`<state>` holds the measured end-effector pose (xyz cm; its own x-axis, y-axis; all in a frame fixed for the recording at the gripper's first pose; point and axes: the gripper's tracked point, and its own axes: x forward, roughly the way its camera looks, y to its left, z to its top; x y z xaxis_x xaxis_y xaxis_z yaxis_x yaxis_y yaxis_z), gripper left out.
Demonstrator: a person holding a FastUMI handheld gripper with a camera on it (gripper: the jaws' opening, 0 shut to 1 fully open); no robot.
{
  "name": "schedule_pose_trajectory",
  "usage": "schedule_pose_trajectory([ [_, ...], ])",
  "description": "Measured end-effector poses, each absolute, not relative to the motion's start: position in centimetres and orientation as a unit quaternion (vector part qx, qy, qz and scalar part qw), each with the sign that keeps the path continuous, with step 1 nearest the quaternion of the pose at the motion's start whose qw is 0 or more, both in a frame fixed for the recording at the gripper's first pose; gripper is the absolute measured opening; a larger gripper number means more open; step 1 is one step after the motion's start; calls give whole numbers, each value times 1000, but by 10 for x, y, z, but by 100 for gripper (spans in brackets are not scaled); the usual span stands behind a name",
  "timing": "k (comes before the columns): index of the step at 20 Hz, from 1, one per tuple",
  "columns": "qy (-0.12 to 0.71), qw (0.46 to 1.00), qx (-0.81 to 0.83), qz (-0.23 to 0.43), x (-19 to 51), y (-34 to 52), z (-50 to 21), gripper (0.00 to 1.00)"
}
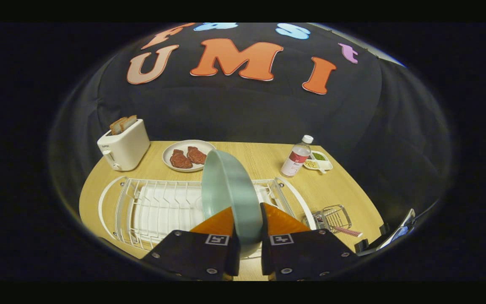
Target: Take the plate from the dish rack, then take the spoon from the basket and place it into the plate.
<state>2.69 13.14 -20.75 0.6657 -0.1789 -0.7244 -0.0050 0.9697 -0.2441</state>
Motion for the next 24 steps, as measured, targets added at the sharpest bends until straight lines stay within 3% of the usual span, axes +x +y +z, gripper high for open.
schedule_pose_trajectory([
  [16,422,904,60,-41,-72,78,-161,20],
  [24,466,865,183,-35,-146,53,-191,19],
])
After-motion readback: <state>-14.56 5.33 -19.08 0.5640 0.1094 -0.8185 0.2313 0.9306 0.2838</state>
